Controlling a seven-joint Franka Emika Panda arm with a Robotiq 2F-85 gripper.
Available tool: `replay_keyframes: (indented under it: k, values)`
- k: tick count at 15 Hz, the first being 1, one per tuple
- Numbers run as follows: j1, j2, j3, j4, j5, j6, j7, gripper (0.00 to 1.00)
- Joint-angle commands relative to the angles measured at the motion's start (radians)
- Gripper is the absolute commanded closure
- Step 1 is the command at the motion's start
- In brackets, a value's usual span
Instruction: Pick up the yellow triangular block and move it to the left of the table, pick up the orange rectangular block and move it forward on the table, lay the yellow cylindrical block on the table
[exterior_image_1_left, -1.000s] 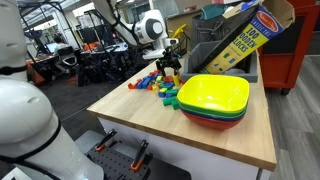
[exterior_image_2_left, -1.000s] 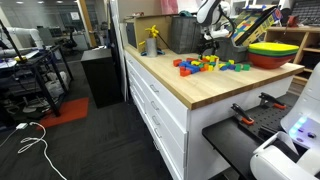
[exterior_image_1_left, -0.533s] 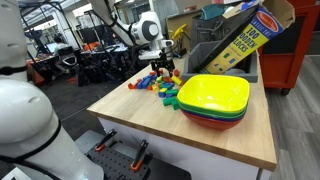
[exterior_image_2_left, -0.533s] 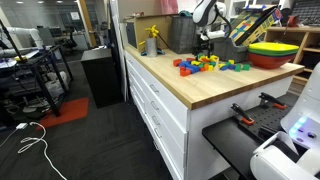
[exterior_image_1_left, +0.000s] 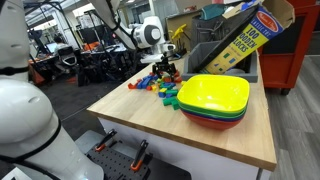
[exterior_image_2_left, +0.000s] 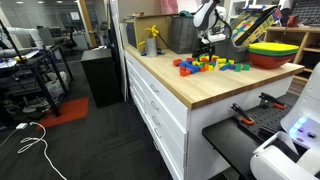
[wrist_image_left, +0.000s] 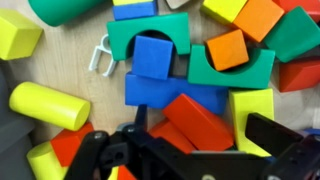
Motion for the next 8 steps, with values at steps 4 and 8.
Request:
replay_keyframes:
  k: [4,8]
  values:
    - [-0.009,-0.119,0.009,-0.053,0.025,-0.021,-0.059,0.00]
    - [-0.021,-0.218,0.040,-0.110,0.095,-0.044,-0.165,0.00]
